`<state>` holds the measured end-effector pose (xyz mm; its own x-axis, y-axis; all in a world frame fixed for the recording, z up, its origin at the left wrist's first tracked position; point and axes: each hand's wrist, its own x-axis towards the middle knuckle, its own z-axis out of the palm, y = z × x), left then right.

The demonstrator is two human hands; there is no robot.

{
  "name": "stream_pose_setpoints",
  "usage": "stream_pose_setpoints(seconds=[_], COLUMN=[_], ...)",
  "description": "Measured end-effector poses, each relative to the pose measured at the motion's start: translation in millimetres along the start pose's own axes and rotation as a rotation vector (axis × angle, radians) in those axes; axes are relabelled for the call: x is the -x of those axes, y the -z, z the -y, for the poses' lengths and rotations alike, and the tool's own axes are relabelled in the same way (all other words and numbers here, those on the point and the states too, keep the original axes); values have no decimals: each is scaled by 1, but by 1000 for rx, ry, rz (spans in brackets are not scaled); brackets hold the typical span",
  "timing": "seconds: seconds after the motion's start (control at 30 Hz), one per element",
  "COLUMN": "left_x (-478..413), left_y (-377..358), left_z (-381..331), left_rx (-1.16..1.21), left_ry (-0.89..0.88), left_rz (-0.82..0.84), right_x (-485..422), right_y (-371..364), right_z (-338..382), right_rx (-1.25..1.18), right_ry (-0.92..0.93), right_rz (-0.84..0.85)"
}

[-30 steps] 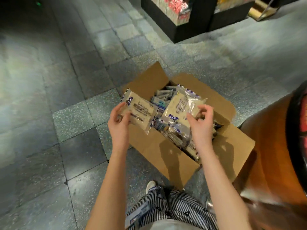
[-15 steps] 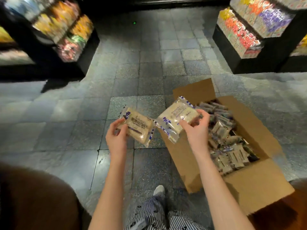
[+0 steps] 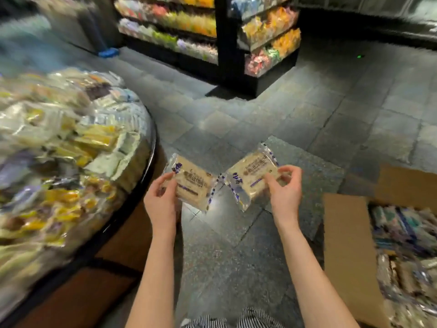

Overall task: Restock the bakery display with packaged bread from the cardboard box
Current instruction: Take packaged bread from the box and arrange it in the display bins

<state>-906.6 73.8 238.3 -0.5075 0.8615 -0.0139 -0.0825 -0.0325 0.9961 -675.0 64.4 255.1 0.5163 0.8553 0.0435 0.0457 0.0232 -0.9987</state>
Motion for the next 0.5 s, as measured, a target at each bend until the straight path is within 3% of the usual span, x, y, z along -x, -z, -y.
stream_pose_setpoints(seconds=[0.27,0.5], left_x=[-18,-32], left_y=[193,389], left_z=[-32,-61], left_rx=[-40,-3], left_ry=[-20,-26], left_rz=[-264,-463], right_x=[99,243], right_y=[-161,-305], right_z=[16,15], right_rx=[-37,-48], right_ry=[15,-75], right_rz=[339,501])
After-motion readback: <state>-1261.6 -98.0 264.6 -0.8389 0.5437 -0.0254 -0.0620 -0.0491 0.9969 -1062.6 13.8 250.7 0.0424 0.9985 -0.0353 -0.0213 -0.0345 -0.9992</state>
